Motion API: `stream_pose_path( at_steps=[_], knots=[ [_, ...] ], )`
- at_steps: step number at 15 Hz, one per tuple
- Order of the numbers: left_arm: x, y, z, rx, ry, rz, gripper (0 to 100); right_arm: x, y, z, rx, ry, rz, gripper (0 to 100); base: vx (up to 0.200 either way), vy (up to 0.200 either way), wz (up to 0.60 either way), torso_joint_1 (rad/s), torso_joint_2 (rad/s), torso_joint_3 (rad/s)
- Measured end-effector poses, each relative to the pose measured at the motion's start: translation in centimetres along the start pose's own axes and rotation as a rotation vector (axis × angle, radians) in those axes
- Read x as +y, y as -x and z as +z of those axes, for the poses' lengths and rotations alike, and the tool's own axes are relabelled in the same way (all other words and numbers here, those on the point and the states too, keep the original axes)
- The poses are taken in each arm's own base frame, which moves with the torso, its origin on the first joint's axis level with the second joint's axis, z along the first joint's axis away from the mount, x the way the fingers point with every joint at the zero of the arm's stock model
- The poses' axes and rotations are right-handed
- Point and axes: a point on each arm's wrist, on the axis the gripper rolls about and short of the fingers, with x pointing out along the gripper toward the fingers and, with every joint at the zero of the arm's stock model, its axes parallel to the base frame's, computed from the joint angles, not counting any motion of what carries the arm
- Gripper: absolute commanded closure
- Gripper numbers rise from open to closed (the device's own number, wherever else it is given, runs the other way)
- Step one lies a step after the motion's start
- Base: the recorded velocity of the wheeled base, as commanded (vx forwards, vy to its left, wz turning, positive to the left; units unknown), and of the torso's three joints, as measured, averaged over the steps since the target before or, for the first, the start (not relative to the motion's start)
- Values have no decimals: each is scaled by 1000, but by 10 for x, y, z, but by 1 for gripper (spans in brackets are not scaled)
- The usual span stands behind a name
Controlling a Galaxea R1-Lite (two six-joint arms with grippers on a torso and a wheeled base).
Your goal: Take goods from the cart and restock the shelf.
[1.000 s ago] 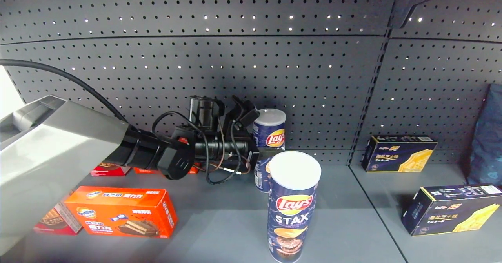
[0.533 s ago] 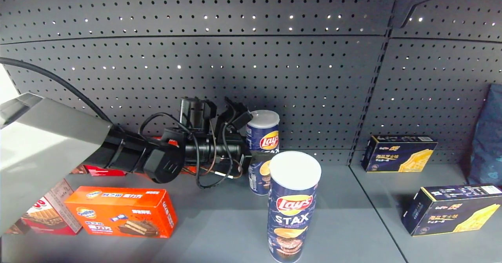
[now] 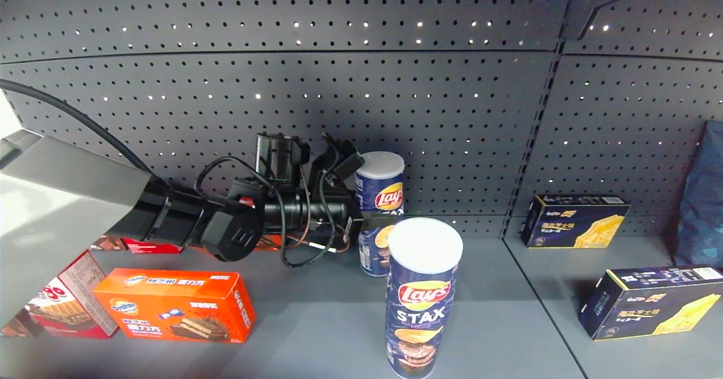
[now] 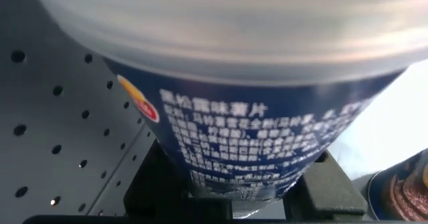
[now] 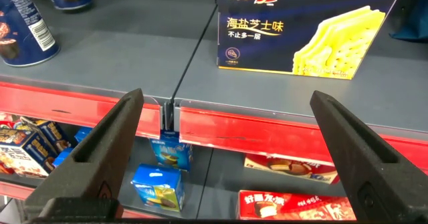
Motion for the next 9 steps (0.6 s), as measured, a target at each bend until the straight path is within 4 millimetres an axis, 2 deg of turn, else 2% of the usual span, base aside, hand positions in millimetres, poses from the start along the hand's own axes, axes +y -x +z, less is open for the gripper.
stream_pose_path(
  at_steps=[9],
  knots=[
    [-4, -20, 0, 3, -2, 0, 100, 0, 0, 0, 0, 0, 0, 0, 0, 0, 0, 0, 0, 0]
  ],
)
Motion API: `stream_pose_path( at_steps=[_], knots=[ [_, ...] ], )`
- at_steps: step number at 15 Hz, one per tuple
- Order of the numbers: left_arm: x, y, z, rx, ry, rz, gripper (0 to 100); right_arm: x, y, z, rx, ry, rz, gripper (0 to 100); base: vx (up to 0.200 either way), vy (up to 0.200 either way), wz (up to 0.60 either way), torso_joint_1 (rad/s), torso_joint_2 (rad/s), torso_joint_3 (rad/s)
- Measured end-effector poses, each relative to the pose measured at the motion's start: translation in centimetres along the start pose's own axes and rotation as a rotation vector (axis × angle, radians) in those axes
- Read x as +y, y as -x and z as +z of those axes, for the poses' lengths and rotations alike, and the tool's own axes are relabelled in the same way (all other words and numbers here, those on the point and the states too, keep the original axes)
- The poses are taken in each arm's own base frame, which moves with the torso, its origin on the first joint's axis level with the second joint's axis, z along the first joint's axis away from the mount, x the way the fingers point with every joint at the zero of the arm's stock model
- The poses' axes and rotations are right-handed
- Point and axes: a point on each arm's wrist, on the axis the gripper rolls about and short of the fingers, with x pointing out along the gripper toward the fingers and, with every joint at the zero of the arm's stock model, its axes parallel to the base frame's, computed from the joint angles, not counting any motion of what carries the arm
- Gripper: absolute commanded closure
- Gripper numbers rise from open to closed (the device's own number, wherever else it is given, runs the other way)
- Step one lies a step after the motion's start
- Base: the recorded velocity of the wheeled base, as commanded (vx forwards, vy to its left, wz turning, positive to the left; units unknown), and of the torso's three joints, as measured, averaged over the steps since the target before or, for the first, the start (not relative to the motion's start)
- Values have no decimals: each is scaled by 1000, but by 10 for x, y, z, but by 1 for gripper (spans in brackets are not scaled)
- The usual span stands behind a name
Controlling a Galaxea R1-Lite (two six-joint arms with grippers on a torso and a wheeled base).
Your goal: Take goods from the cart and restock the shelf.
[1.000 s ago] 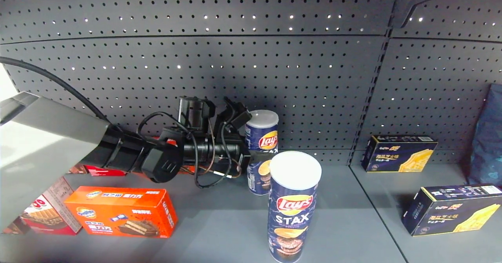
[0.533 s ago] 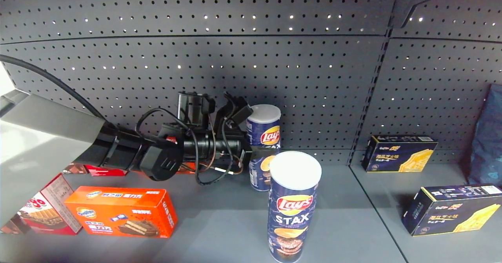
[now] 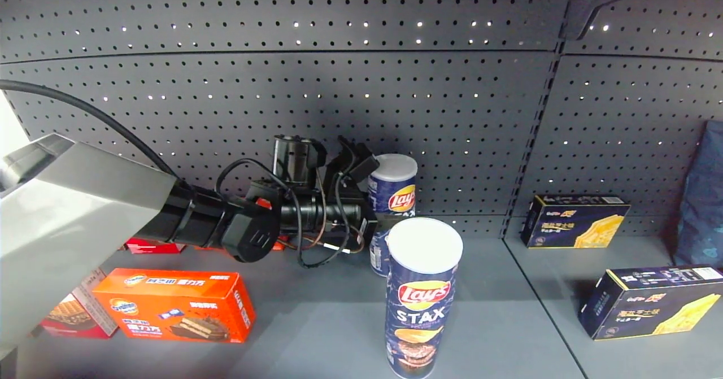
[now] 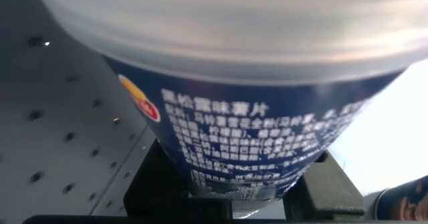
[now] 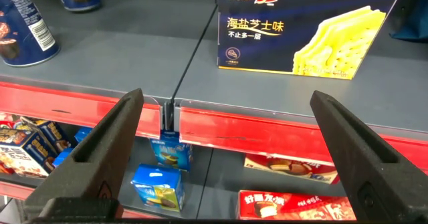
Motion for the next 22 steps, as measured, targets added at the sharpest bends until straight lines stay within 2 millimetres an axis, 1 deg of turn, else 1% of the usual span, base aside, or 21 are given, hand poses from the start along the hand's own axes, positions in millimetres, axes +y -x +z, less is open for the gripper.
stream_pose_path(
  at_steps=[2, 3, 8, 12, 15, 19, 22],
  knots=[
    [1, -2, -2, 4, 4, -2, 100, 0, 0, 0, 0, 0, 0, 0, 0, 0, 0, 0, 0, 0],
    [1, -3, -4, 7, 4, -3, 0, 0, 0, 0, 0, 0, 0, 0, 0, 0, 0, 0, 0, 0],
    [1, -4, -2, 2, 0, -1, 0, 0, 0, 0, 0, 0, 0, 0, 0, 0, 0, 0, 0, 0],
    [2, 0, 1, -2, -5, 16, 0, 0, 0, 0, 0, 0, 0, 0, 0, 0, 0, 0, 0, 0],
    [0, 13, 5, 7, -8, 66, 0, 0, 0, 0, 0, 0, 0, 0, 0, 0, 0, 0, 0, 0],
    [-5, 42, -1, 32, -1, 107, 0, 0, 0, 0, 0, 0, 0, 0, 0, 0, 0, 0, 0, 0],
    [-9, 55, -6, 36, -7, 165, 0, 0, 0, 0, 0, 0, 0, 0, 0, 0, 0, 0, 0, 0]
  ],
)
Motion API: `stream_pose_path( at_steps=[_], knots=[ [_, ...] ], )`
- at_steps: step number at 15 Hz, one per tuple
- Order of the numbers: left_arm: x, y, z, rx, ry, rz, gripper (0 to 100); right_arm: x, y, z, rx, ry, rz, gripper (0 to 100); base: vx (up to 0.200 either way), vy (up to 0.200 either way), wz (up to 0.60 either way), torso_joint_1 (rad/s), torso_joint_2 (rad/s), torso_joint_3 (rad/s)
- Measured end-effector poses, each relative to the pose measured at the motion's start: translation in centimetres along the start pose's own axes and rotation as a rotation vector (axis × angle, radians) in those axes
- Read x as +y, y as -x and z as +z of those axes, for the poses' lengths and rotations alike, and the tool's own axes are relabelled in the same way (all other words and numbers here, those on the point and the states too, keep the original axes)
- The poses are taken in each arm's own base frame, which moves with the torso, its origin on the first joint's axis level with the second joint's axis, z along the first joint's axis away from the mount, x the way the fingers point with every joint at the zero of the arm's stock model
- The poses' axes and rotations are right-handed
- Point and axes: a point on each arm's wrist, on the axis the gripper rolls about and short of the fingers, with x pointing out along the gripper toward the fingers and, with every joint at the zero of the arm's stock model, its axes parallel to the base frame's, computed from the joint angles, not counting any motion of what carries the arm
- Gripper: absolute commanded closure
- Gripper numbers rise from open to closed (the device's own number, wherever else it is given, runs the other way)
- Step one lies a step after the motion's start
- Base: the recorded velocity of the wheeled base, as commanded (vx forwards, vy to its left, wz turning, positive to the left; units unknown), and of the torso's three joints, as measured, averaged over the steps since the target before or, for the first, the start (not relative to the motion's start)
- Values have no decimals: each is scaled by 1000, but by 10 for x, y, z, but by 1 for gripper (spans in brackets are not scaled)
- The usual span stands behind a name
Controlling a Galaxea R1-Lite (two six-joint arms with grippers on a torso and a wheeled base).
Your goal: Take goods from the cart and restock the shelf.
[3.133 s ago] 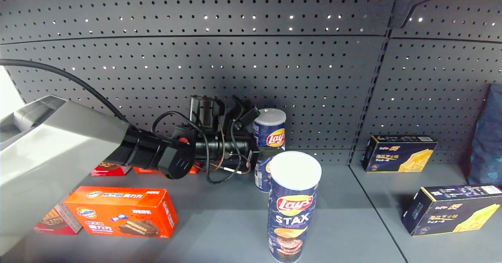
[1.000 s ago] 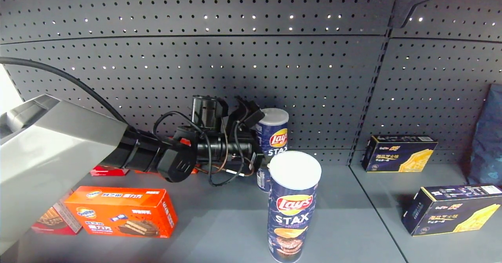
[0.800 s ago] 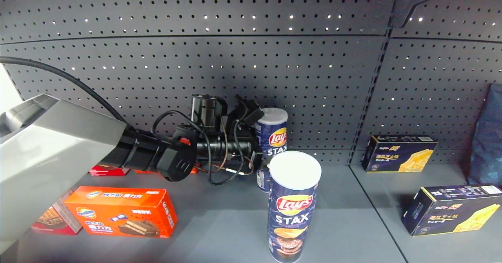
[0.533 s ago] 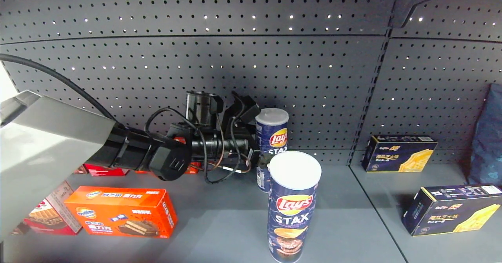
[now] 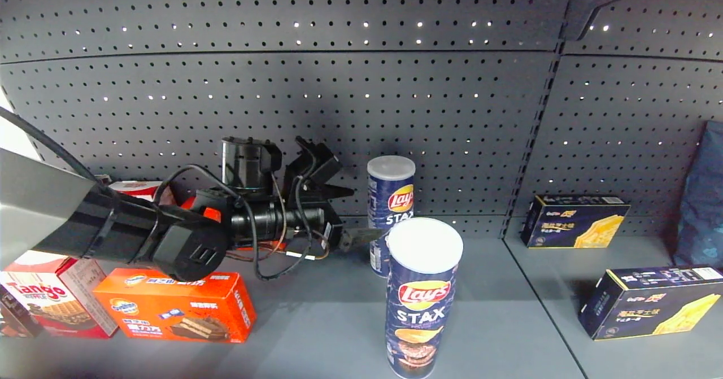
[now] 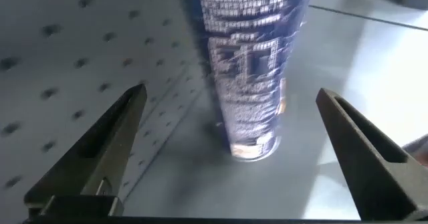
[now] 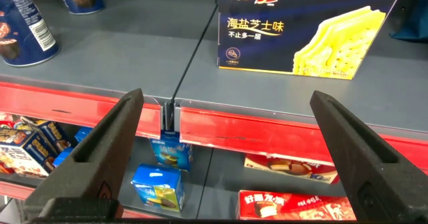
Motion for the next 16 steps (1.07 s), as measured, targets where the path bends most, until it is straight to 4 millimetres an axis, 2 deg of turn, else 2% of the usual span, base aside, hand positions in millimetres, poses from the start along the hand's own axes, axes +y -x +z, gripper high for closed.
stream_pose_path(
  at_steps=[5, 16],
  knots=[
    [-2, 3, -3, 15, 8, 45, 0, 0, 0, 0, 0, 0, 0, 0, 0, 0, 0, 0, 0, 0],
    [-2, -4, -4, 55, 5, 191, 0, 0, 0, 0, 0, 0, 0, 0, 0, 0, 0, 0, 0, 0]
  ],
)
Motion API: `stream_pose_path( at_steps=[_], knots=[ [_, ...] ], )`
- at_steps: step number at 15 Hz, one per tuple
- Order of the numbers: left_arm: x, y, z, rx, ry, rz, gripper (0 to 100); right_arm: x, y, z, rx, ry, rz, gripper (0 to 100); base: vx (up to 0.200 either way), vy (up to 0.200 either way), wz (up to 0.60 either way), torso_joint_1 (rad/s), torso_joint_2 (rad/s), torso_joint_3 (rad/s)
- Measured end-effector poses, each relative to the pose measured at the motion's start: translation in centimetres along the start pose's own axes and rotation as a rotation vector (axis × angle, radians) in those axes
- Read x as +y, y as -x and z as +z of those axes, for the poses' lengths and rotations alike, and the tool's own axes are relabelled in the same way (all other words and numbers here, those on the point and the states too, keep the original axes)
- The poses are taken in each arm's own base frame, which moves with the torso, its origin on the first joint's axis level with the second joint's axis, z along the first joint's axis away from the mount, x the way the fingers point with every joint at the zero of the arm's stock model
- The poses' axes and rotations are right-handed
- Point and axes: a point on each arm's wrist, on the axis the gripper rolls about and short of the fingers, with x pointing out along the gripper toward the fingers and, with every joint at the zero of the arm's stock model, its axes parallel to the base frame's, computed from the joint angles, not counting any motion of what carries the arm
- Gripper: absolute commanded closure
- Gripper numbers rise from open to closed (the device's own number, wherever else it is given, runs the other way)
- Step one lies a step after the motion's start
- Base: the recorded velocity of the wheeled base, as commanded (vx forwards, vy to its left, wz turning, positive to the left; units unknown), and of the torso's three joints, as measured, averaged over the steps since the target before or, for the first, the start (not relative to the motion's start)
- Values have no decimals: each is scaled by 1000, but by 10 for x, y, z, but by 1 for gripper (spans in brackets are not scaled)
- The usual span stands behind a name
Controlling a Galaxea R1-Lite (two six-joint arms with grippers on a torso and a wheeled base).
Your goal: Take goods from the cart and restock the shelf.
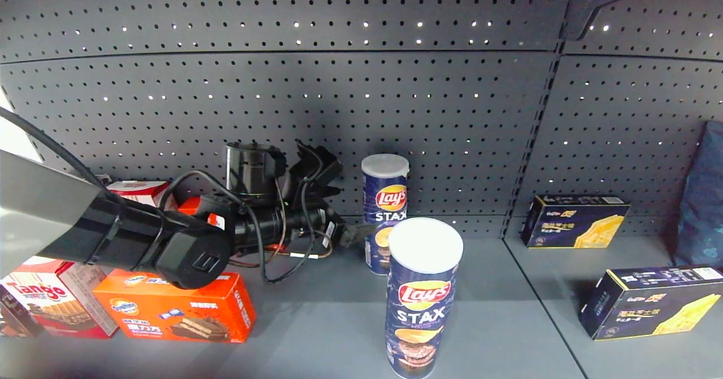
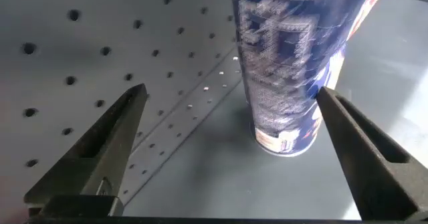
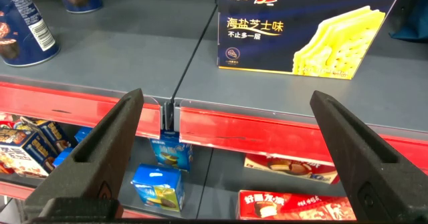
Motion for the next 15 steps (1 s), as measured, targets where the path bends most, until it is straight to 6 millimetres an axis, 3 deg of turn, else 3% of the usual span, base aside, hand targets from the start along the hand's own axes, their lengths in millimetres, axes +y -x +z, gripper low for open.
stream_pose_path(
  at_steps=[9, 12, 15],
  knots=[
    [1, 5, 6, -59, -25, 46, 0, 0, 0, 0, 0, 0, 0, 0, 0, 0, 0, 0, 0, 0],
    [1, 30, 22, -100, -43, 109, 0, 0, 0, 0, 0, 0, 0, 0, 0, 0, 0, 0, 0, 0],
    [-1, 78, 39, -150, -52, 178, 0, 0, 0, 0, 0, 0, 0, 0, 0, 0, 0, 0, 0, 0]
  ],
)
